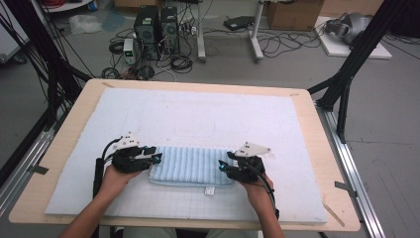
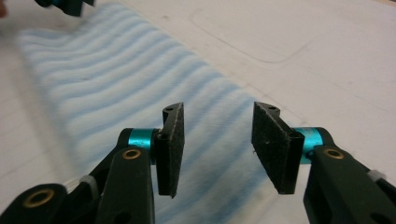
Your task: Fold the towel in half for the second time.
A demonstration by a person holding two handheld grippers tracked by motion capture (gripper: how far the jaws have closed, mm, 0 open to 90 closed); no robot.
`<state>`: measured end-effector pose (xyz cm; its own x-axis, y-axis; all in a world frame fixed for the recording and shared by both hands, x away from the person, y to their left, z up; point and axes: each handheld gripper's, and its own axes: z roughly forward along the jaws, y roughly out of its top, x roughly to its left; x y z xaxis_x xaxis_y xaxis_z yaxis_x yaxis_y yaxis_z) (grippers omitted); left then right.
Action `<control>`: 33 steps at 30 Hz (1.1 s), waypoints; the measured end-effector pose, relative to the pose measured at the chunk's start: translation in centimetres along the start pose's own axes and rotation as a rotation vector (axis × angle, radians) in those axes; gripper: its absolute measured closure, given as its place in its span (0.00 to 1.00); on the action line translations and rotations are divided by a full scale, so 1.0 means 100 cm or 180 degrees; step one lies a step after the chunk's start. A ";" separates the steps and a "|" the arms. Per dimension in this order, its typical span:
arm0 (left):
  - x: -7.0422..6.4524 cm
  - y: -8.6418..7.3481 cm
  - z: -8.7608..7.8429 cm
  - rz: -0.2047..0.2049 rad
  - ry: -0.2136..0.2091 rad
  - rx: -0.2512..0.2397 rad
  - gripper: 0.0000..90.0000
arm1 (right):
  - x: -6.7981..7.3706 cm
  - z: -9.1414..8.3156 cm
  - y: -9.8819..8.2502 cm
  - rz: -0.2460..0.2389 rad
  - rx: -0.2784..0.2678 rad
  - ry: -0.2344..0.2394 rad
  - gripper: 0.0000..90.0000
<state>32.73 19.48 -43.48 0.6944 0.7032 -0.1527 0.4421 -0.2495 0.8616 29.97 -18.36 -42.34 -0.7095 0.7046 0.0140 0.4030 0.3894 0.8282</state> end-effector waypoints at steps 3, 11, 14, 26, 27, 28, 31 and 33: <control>0.008 0.003 0.013 -0.0051 0.0018 0.0060 0.65 | -0.009 0.012 0.002 0.0038 0.0078 -0.0050 0.61; 0.011 -0.001 0.026 0.0011 0.0095 0.0238 0.67 | -0.014 0.028 -0.003 0.0002 0.0347 -0.0048 0.57; 0.012 -0.001 0.024 0.0010 0.0085 0.0232 0.66 | -0.016 0.022 -0.004 -0.0014 0.0293 -0.0051 0.51; 0.025 0.006 -0.005 -0.0127 -0.0101 -0.0370 0.40 | -0.034 -0.021 -0.010 0.0111 -0.0140 -0.0365 0.29; 0.027 0.007 -0.009 -0.0164 -0.0092 -0.0457 0.37 | -0.036 -0.024 -0.010 0.0123 -0.0156 -0.0392 0.28; 0.029 0.007 -0.012 -0.0194 -0.0065 -0.0531 0.34 | -0.037 -0.027 -0.011 0.0137 -0.0179 -0.0415 0.27; 0.033 0.007 -0.020 -0.0212 -0.0022 -0.0646 0.22 | -0.039 -0.033 -0.011 0.0151 -0.0235 -0.0472 0.22; 0.035 0.007 -0.025 -0.0183 -0.0027 -0.0707 0.21 | -0.040 -0.036 -0.012 0.0141 -0.0268 -0.0514 0.17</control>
<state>34.05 23.39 -42.20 0.6768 0.7062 -0.2079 0.3459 -0.0557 0.9366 30.26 -23.80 -41.31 -0.5874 0.8086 -0.0329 0.3772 0.3096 0.8729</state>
